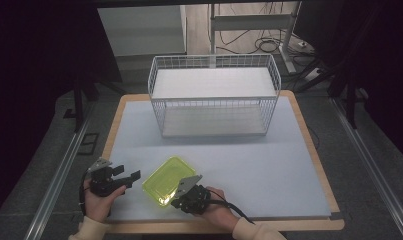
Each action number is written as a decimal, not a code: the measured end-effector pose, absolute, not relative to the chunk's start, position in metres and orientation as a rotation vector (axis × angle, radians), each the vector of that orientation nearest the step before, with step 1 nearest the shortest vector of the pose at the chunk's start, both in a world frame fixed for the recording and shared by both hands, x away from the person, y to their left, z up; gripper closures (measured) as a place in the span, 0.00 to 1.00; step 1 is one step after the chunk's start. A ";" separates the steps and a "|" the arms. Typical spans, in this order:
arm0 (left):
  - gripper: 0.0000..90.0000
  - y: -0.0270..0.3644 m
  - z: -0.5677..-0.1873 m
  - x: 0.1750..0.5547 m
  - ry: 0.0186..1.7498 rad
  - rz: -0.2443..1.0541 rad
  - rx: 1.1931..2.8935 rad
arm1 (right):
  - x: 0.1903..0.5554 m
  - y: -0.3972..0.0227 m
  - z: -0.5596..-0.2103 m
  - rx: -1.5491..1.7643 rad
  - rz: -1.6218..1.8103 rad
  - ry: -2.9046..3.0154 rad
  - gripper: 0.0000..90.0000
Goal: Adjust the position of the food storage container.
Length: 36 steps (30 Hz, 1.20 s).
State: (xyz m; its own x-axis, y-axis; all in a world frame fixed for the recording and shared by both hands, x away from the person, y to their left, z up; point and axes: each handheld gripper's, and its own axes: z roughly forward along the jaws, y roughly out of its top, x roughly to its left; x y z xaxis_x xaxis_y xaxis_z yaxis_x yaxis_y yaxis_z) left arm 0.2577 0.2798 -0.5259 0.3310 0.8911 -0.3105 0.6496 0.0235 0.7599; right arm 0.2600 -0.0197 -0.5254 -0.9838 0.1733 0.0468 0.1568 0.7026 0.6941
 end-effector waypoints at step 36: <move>0.33 0.281 -0.510 0.251 1.380 0.332 1.665 | 0.272 -0.107 -0.494 0.563 1.258 2.689 1.00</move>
